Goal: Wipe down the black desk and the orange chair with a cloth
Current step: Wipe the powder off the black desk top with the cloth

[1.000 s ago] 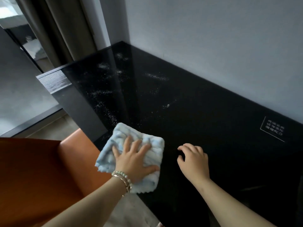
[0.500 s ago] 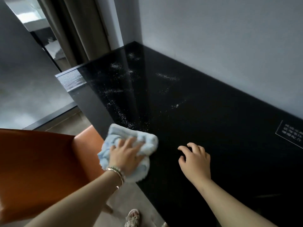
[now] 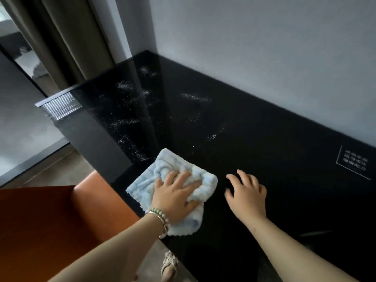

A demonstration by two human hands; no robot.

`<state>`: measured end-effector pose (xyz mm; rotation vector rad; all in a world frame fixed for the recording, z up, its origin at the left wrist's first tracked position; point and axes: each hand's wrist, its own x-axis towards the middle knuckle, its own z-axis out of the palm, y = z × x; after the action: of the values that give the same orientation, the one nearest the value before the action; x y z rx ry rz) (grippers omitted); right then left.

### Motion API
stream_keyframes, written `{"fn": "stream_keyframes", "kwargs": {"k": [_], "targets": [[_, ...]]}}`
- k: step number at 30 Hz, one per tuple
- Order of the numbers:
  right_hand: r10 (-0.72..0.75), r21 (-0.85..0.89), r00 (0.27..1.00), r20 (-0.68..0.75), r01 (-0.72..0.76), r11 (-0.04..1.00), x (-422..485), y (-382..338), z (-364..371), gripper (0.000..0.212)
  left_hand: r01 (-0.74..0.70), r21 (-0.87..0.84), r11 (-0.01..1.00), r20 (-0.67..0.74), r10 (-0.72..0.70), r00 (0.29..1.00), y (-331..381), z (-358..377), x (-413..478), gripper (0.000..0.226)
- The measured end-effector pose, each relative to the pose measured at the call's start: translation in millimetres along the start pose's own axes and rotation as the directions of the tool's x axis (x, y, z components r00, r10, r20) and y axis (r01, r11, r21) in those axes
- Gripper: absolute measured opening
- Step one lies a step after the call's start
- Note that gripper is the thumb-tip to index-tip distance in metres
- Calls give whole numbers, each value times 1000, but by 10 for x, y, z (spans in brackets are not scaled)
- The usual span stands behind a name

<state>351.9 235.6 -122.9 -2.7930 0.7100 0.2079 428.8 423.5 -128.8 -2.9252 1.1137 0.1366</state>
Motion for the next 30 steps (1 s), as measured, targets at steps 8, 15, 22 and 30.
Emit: {"fn": "stream_keyframes", "kwargs": {"k": [8,15,22,30], "targets": [[111,-13,994,-23,-111,994,220,-216,9,44,511,-144,847,41,-511,859,-1112,-142,454,39],[229,57,970,-75,-225,973,293,-365,-11,41,86,-104,991,3,-86,996,-303,10,410,51],[157,57,987,-45,-154,986,223,-250,-49,42,382,-136,914,116,-368,923,-1236,-291,767,43],[185,171,978,-93,-168,971,211,-240,-34,48,-204,-91,975,138,216,967,50,-59,652,60]]}}
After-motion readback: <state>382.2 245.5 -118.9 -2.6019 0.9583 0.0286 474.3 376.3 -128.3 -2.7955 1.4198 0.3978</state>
